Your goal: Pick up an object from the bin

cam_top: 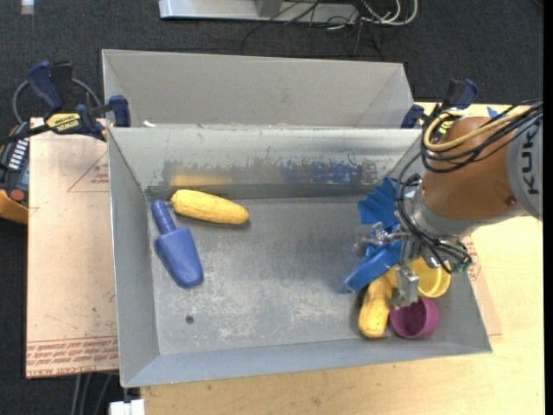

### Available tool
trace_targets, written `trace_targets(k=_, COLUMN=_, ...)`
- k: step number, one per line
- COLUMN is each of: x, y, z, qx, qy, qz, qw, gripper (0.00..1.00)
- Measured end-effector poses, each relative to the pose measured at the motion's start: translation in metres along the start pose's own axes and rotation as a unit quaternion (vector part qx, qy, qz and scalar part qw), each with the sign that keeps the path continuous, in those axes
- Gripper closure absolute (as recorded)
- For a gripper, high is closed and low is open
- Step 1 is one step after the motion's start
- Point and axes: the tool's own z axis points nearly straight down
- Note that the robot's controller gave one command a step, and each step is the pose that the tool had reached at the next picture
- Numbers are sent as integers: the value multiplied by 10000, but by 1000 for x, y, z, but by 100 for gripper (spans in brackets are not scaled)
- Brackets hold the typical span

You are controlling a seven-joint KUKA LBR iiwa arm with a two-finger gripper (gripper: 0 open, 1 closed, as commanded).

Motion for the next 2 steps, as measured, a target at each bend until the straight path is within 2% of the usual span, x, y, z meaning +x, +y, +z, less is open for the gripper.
trace_targets(k=1, x=0, y=-1, z=2, qx=3, qy=-1, qz=-189, qw=9998, gripper=0)
trace_targets(k=2, x=-23, y=3, z=20, qx=5, qy=-126, qz=-915, qw=9957, gripper=100)
